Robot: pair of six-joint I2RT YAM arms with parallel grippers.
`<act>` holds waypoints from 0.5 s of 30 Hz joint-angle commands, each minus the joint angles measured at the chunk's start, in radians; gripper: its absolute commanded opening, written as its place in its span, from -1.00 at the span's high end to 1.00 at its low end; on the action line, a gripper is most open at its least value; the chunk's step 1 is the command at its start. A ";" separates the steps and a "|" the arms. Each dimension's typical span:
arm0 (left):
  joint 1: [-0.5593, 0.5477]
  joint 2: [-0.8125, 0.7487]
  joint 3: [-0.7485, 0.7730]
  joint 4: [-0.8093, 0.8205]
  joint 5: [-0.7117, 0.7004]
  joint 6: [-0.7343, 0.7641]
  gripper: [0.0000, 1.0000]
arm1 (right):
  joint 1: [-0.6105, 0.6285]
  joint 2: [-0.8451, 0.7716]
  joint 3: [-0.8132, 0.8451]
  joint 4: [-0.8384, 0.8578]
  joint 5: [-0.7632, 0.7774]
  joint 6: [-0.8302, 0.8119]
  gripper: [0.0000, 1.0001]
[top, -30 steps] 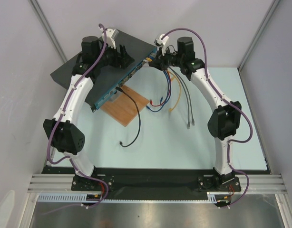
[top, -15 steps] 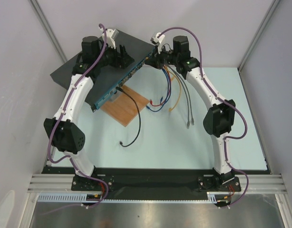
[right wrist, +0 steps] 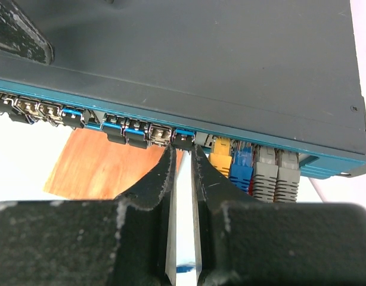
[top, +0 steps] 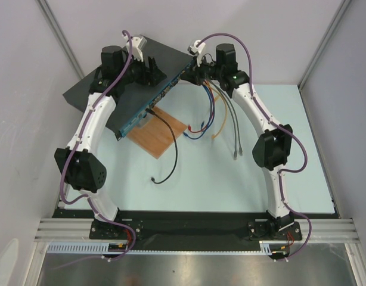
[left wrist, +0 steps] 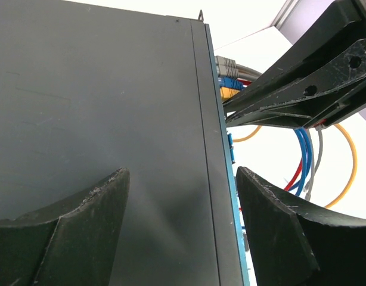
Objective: Insert the plug into the switch port
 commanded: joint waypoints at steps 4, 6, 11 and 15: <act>0.025 -0.006 0.047 -0.013 0.016 0.016 -0.55 | 0.050 0.047 0.073 0.205 0.073 -0.083 0.93; 0.029 -0.012 0.046 -0.010 0.026 0.030 -0.56 | 0.042 0.022 0.029 0.195 0.066 -0.087 0.86; 0.046 -0.023 0.085 -0.033 0.024 0.063 -0.59 | 0.017 -0.143 -0.163 0.244 0.049 -0.074 0.73; 0.074 -0.027 0.115 -0.077 0.042 0.074 -0.68 | 0.007 -0.249 -0.280 0.229 0.046 -0.077 0.43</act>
